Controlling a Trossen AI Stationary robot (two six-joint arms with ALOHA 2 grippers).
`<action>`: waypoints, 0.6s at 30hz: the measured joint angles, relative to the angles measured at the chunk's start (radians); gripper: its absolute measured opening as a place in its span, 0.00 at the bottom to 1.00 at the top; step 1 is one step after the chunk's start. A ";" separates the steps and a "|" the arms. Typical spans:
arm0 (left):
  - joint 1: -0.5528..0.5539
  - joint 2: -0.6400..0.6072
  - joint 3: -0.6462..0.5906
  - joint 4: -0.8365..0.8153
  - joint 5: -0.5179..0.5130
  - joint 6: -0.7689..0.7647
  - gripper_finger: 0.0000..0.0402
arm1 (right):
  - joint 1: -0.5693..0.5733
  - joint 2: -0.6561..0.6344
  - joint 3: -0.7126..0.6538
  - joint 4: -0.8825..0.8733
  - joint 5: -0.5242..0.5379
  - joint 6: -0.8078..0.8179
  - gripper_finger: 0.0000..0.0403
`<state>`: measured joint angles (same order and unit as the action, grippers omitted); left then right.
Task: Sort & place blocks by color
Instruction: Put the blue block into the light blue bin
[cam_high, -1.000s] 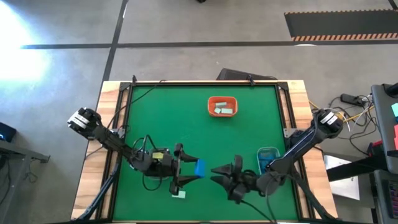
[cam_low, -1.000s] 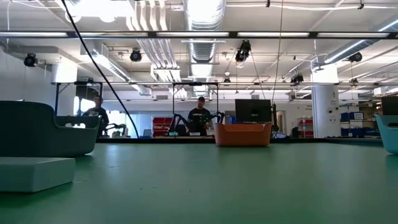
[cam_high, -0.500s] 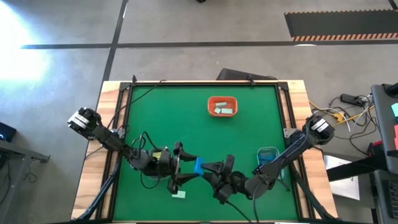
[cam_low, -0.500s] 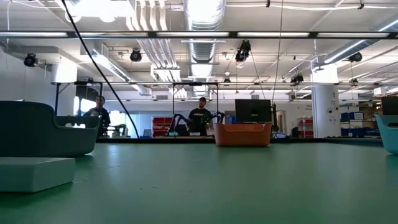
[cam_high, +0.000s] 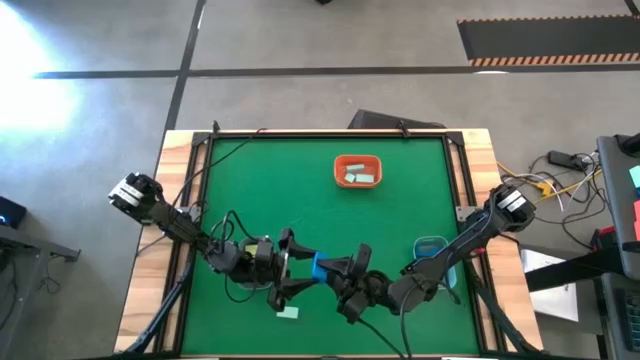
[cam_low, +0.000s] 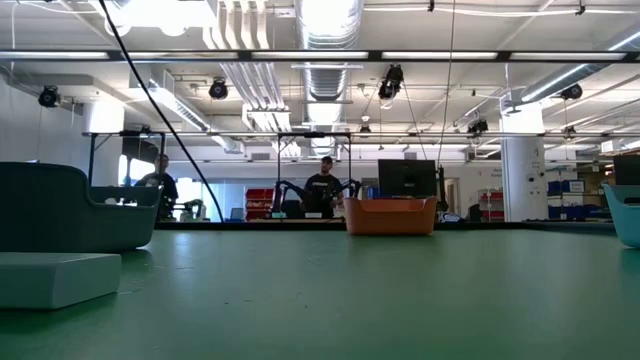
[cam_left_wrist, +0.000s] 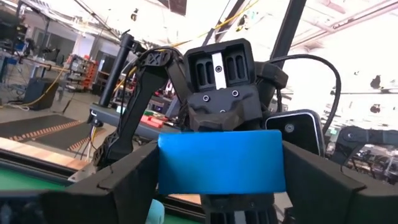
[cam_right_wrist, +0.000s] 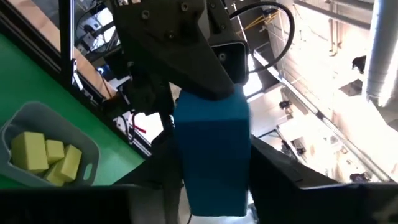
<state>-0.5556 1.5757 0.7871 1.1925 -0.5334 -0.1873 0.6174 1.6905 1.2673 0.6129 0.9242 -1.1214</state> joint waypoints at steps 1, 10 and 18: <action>0.001 0.000 -0.002 -0.003 0.000 0.004 0.74 | 0.000 0.000 -0.001 0.001 0.000 0.003 0.31; 0.004 -0.001 -0.005 -0.006 0.000 0.074 0.81 | 0.002 -0.002 -0.013 -0.012 0.002 0.066 0.30; 0.005 -0.017 -0.006 -0.006 -0.003 0.216 0.82 | 0.007 -0.013 -0.018 -0.262 0.088 0.359 0.30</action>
<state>-0.5507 1.5587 0.7807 1.1866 -0.5362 0.0285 0.6243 1.6772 1.2491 0.3508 1.0122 -0.7625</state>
